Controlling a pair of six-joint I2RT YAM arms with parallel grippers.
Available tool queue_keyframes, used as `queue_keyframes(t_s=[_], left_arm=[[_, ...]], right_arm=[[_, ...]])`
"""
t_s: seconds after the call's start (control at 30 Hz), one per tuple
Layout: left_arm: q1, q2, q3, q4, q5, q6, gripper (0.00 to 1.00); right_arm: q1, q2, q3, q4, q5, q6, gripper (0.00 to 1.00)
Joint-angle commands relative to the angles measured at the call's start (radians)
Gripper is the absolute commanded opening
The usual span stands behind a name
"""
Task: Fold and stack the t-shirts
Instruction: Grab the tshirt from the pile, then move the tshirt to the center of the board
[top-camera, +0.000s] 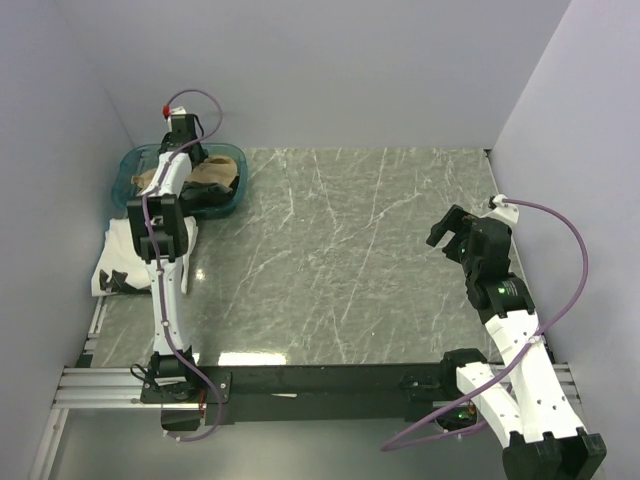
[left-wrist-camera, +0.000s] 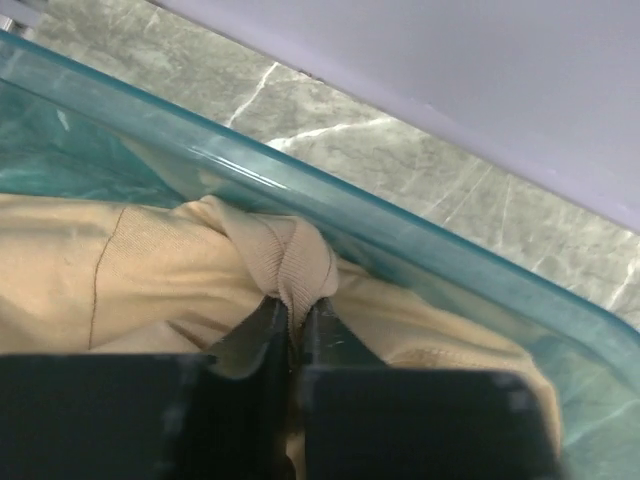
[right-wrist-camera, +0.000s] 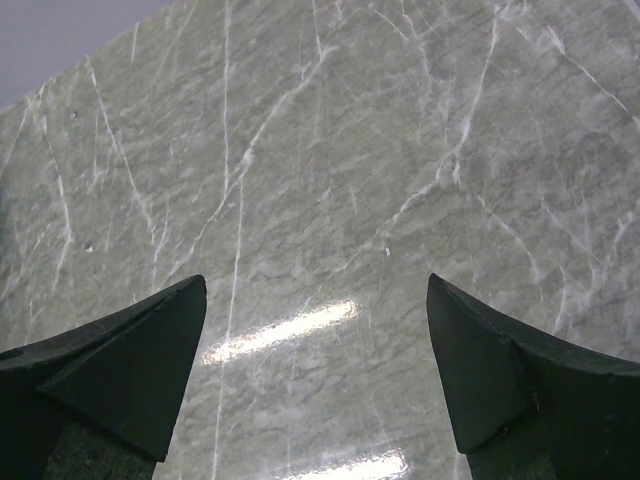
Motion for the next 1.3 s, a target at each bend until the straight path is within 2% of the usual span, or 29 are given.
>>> queue_keyframes(t_s=[0.0,0.23,0.43,0.7,0.8,1.0,1.07,1.13,1.27], left_arm=[[-0.001,-0.053,0.004,0.038,0.016,-0.003,0.00],[-0.001,-0.273,-0.036,0.110,-0.015,-0.003,0.00],[-0.003,-0.485,-0.163,0.212,0.027,-0.030,0.00],[-0.001,-0.694,-0.205,0.274,0.080,-0.066,0.00],[-0.003,-0.809,-0.218,0.319,0.178,-0.118,0.01],[-0.035,-0.929,-0.219,0.405,0.538,-0.237,0.01],[-0.059,-0.943,-0.209,0.417,0.581,-0.242,0.01],[-0.169,-0.961,-0.188,0.407,0.573,-0.204,0.01],[-0.291,-0.973,-0.168,0.397,0.612,-0.178,0.01]], right_arm=[[-0.002,0.003,0.010,0.035,0.011,-0.016,0.96],[-0.002,0.005,0.010,0.044,-0.001,-0.013,0.96],[-0.002,-0.009,0.004,0.047,-0.003,-0.016,0.96],[-0.002,-0.029,-0.003,0.049,-0.013,-0.014,0.96],[-0.002,-0.038,-0.003,0.053,-0.021,-0.011,0.96],[-0.002,-0.053,-0.005,0.057,-0.045,-0.004,0.96],[-0.002,-0.064,-0.005,0.061,-0.056,-0.007,0.96],[-0.002,-0.079,-0.007,0.066,-0.062,-0.005,0.96],[-0.002,-0.110,-0.011,0.067,-0.049,-0.004,0.96]])
